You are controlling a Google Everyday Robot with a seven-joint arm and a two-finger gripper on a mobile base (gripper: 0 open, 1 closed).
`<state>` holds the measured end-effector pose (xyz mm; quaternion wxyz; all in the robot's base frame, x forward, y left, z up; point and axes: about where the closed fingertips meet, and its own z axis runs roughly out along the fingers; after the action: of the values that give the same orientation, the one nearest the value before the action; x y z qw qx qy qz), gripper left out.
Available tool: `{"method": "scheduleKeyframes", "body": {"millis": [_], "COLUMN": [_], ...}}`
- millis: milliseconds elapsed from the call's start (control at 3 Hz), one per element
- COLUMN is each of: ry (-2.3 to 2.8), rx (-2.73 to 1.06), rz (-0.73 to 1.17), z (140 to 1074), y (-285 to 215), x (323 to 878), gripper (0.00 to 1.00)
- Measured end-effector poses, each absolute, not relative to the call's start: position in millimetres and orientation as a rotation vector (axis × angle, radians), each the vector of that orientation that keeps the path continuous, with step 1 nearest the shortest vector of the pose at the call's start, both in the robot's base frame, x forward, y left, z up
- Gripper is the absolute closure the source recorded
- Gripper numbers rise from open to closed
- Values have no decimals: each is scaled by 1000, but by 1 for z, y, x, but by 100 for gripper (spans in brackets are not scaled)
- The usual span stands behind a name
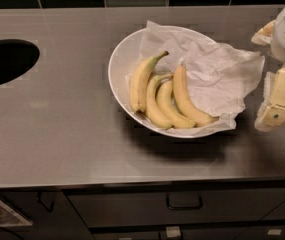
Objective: Pick banana from white bowl
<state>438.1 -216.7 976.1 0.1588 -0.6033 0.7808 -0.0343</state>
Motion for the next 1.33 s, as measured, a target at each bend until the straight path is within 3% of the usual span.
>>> {"method": "scheduleKeyframes", "body": {"millis": [1333], "ry": [2214], "rx": [-1535], "rz": [61], "z": [954], "y": [-185], "x": [472], "gripper": [0]}}
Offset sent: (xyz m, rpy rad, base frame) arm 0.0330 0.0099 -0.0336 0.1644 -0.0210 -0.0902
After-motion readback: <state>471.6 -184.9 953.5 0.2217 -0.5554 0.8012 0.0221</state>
